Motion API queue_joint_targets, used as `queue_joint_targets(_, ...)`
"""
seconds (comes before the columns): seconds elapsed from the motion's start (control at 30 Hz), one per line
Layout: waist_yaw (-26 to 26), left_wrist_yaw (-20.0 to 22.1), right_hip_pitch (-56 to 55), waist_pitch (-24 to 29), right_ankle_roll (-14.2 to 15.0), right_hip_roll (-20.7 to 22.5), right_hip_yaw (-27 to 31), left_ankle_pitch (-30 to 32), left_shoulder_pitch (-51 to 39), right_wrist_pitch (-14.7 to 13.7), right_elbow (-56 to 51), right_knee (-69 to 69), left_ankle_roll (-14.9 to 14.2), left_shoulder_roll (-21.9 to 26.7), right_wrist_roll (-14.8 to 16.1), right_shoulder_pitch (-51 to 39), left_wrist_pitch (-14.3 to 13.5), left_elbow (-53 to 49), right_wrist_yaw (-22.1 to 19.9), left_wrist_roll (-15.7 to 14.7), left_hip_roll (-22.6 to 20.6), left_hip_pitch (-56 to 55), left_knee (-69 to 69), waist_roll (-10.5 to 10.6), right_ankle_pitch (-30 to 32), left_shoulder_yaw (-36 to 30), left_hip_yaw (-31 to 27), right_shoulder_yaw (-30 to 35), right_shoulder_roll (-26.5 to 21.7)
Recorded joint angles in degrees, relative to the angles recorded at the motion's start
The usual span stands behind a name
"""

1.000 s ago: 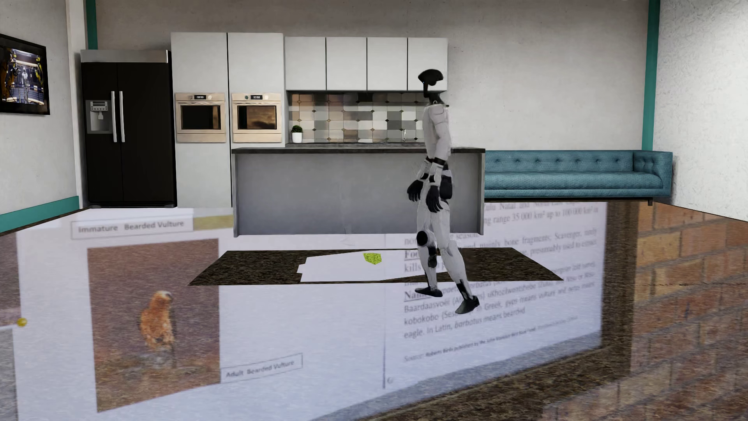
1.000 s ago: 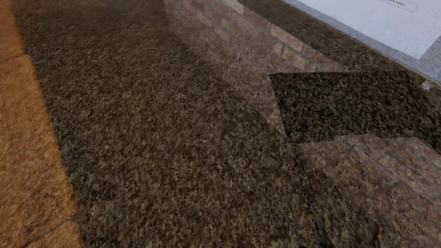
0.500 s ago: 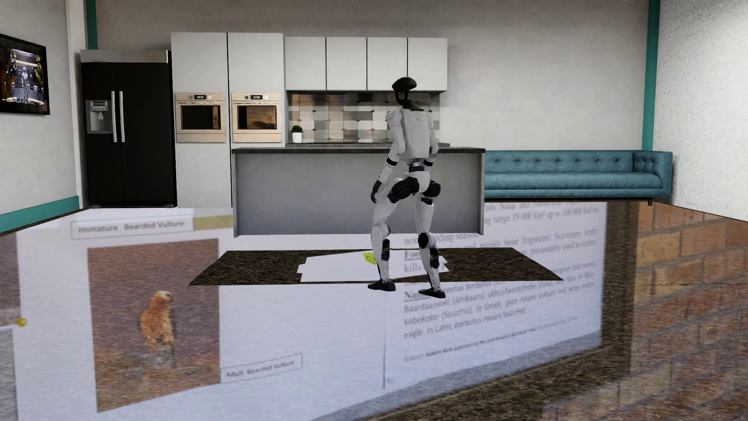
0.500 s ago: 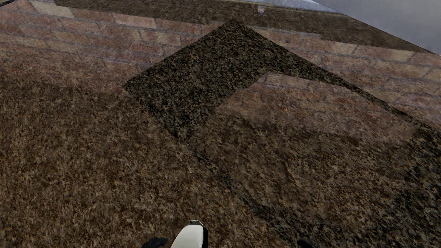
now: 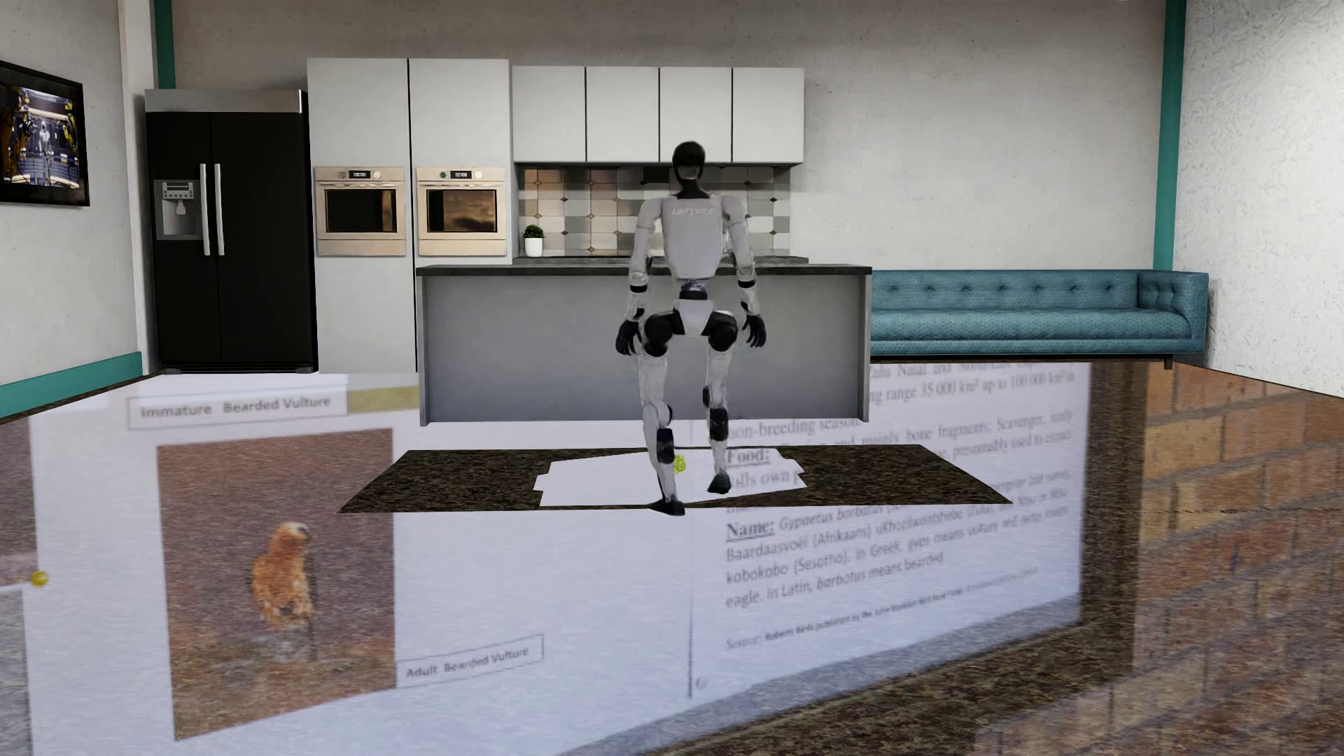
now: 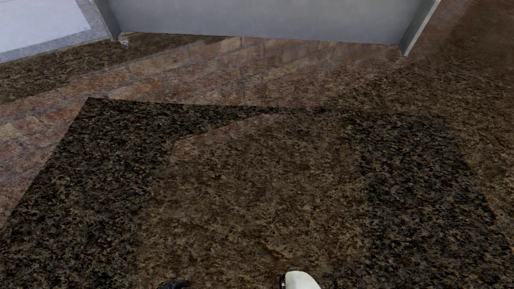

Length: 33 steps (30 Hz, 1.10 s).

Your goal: Walk towards the counter

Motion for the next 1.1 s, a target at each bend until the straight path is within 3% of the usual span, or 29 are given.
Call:
queue_joint_targets(0.07,-1.4,-0.3,0.0,-0.4,-2.7,-0.2,-3.9,-2.4,-4.1,0.8,-1.8,-21.0,-1.3,2.9,0.7,2.9,-0.7,-5.3,-1.3,-0.3,-0.9,6.0,-3.0,0.6,1.5,0.2,0.4,-2.5,1.5)
queue_joint_targets(0.1,-2.1,-0.1,1.6,-0.7,-1.2,0.6,-4.5,-3.0,-6.6,1.9,-1.5,-34.1,-2.2,4.3,1.3,3.9,-0.8,-7.6,-1.5,0.4,-1.1,8.7,-4.8,1.1,4.2,-0.3,-0.3,-4.4,3.0)
queue_joint_targets(0.13,-2.8,0.1,4.0,-1.0,2.5,0.9,-4.3,-3.4,-9.0,3.3,-0.3,-45.5,-3.6,5.3,1.7,4.9,-0.8,-9.5,-1.8,1.2,-1.0,11.1,-6.0,1.6,6.3,-1.0,-1.3,-6.4,4.5)
queue_joint_targets(0.17,-3.3,0.1,5.8,-1.3,0.4,0.4,-6.7,-3.0,-10.9,5.1,2.0,-49.6,-4.8,6.1,1.7,5.6,-0.9,-11.0,-1.8,1.6,-0.6,13.5,-6.3,1.9,9.7,-1.6,-2.3,-7.8,6.2)
queue_joint_targets(0.2,-3.8,0.2,7.1,-1.3,-6.1,0.3,-8.6,-1.3,-12.2,7.1,5.4,-47.0,-6.3,6.6,1.1,6.1,-1.1,-12.3,-1.3,1.6,0.6,15.4,-5.1,2.3,14.7,-2.0,-3.9,-8.4,7.7)
queue_joint_targets(0.23,-4.1,0.7,7.7,-1.2,-10.9,1.1,-9.6,1.8,-12.7,9.3,9.7,-42.6,-7.7,6.9,0.2,6.0,-0.9,-13.2,0.1,0.9,2.8,16.1,-1.7,2.8,12.6,-1.4,-6.2,-8.4,9.2)
queue_joint_targets(0.3,-4.2,4.2,10.4,-0.4,-11.1,2.5,-10.7,16.3,-10.0,13.7,18.5,-35.6,-9.1,4.2,-4.4,4.2,0.1,-13.7,6.8,-3.2,6.1,12.3,13.0,4.2,4.2,3.2,-11.8,-5.4,9.9)
queue_joint_targets(0.33,-3.9,5.1,12.8,-0.1,-10.9,2.7,-11.5,22.6,-8.9,13.5,20.1,-35.1,-7.9,2.3,-6.6,3.6,0.7,-13.1,10.8,-4.7,7.0,8.0,22.5,4.7,1.6,3.8,-15.0,-4.0,10.1)
queue_joint_targets(0.37,-3.6,4.0,15.9,0.2,-11.1,3.3,-12.9,25.4,-8.9,11.7,19.6,-36.0,-7.5,1.6,-7.6,3.7,1.2,-11.9,13.5,-4.2,9.1,2.8,31.8,5.2,-0.2,1.7,-17.5,-3.9,10.7)
queue_joint_targets(0.4,-3.2,1.0,19.2,0.5,-11.4,4.3,-14.1,23.6,-8.9,9.6,17.9,-37.5,-7.3,1.6,-6.5,3.6,1.0,-10.6,13.6,-3.1,11.0,-2.2,39.3,5.8,-1.6,-1.8,-19.4,-6.1,11.5)
queue_joint_targets(0.47,-2.0,-4.1,24.7,0.9,-11.0,5.8,-14.3,21.1,-6.2,7.5,14.8,-39.5,-3.7,1.1,-5.6,1.5,-0.4,-8.9,7.4,-0.7,12.7,-11.7,48.3,7.1,-4.4,-6.3,-20.6,-10.1,11.3)
queue_joint_targets(0.53,-0.3,-4.9,27.8,0.9,-10.3,6.7,-12.7,18.0,-0.6,7.3,13.1,-39.2,-1.1,-1.1,-10.1,-2.8,0.7,-6.7,0.7,-1.7,12.5,-20.2,47.6,7.9,-7.6,-4.4,-18.4,-9.0,8.9)
queue_joint_targets(0.6,1.3,-4.3,29.8,0.6,-9.6,7.2,-10.4,15.5,5.2,5.6,11.6,-38.1,0.4,-2.8,-10.2,-7.7,3.1,-3.2,0.1,-4.4,10.1,-26.2,37.7,8.1,-11.1,-0.2,-14.9,-8.7,6.5)
queue_joint_targets(0.67,2.6,-3.9,32.3,-0.1,-8.9,7.6,-8.1,16.9,9.6,2.4,10.0,-38.0,-0.1,-3.4,-9.7,-12.0,5.5,1.2,1.6,-6.8,5.9,-28.7,18.8,8.1,-14.7,2.9,-13.4,-7.4,3.9)
queue_joint_targets(0.73,3.4,-6.2,35.9,-1.2,-7.6,7.7,-5.7,22.9,13.7,0.5,7.8,-40.1,-5.3,-3.0,-10.3,-15.5,6.4,4.4,1.9,-6.1,1.9,-26.1,-7.4,7.9,-17.2,2.2,-14.1,-4.9,1.4)
queue_joint_targets(0.77,3.7,-7.4,37.9,-1.8,-6.7,7.2,-4.5,26.2,15.8,-0.1,6.6,-40.9,-3.8,-3.1,-10.3,-16.7,6.9,5.1,1.5,-6.0,0.9,-24.1,-14.4,7.7,-17.7,2.4,-14.3,-3.8,0.3)
queue_joint_targets(0.8,4.0,-7.7,39.0,-2.1,-5.9,6.2,-3.2,29.1,17.7,-0.7,5.2,-39.5,4.8,-3.8,-9.6,-17.2,7.1,5.5,0.9,-6.3,0.3,-23.5,-12.4,7.4,-18.1,3.2,-13.1,-3.2,-0.5)
queue_joint_targets(0.83,4.2,-7.2,38.9,-2.1,-4.9,4.5,-2.3,26.4,18.5,-0.9,3.5,-35.0,6.7,-4.7,-8.3,-16.9,7.1,6.2,0.2,-6.7,-0.4,-22.7,-9.5,6.7,-16.6,4.0,-11.7,-3.9,-1.0)
queue_joint_targets(0.87,4.4,-6.4,36.9,-1.8,-3.9,2.9,-1.8,22.8,18.0,-0.9,2.1,-27.3,5.9,-5.4,-6.1,-15.4,7.7,7.5,-1.9,-6.5,-1.2,-21.8,-6.1,5.9,-12.2,4.2,-11.2,-6.0,-0.1)
queue_joint_targets(0.9,4.6,-7.3,33.9,-1.4,0.4,1.8,-0.8,19.3,17.0,-0.6,1.8,-18.3,5.6,-5.6,-3.9,-13.6,8.3,8.5,-4.2,-5.6,-1.4,-20.9,-2.5,5.2,-4.3,3.5,-10.6,-7.9,1.7)
queue_joint_targets(0.93,4.7,-9.2,29.8,-1.2,3.5,1.6,1.4,16.1,15.9,0.1,2.3,-8.5,5.8,-5.5,-2.9,-12.3,7.7,8.0,-4.5,-3.9,-1.2,-19.6,0.1,4.9,2.9,1.8,-9.5,-7.9,2.7)
queue_joint_targets(0.97,4.6,-10.9,25.4,-1.1,4.5,1.2,3.3,13.3,14.9,1.0,3.4,0.7,6.0,-5.2,-3.9,-11.6,6.8,6.6,-2.3,-2.6,-1.1,-17.6,1.6,4.5,7.3,0.6,-8.1,-5.4,2.3)
queue_joint_targets(1.0,4.5,-10.1,21.3,-0.8,4.4,-0.5,3.8,10.8,13.9,1.2,4.5,8.7,6.0,-5.2,-6.8,-11.3,5.3,4.4,2.3,-2.3,-1.2,-15.1,2.6,3.8,8.6,0.9,-6.6,-1.4,0.7)
queue_joint_targets(1.03,4.1,-6.7,17.4,-0.5,1.9,-3.0,3.2,8.4,12.3,0.8,5.4,14.1,5.7,-5.3,-10.1,-10.5,4.4,2.7,6.7,-2.9,-1.6,-12.6,3.5,3.1,7.9,2.3,-5.7,1.8,-0.7)
queue_joint_targets(1.07,3.5,-2.5,13.8,-0.2,-0.9,-5.6,1.7,6.4,9.6,1.0,5.6,16.8,5.3,-5.5,-11.1,-8.8,4.0,2.1,8.2,-3.7,-2.2,-10.2,4.0,2.3,7.3,3.4,-5.4,1.6,-0.3)
queue_joint_targets(1.1,2.7,0.4,10.9,-0.2,-3.1,-7.7,-0.6,5.0,6.1,1.9,6.0,16.2,4.9,-5.2,-10.2,-6.4,3.8,3.0,7.0,-3.3,-3.0,-7.9,3.8,1.7,5.6,3.2,-5.6,-0.6,1.3)
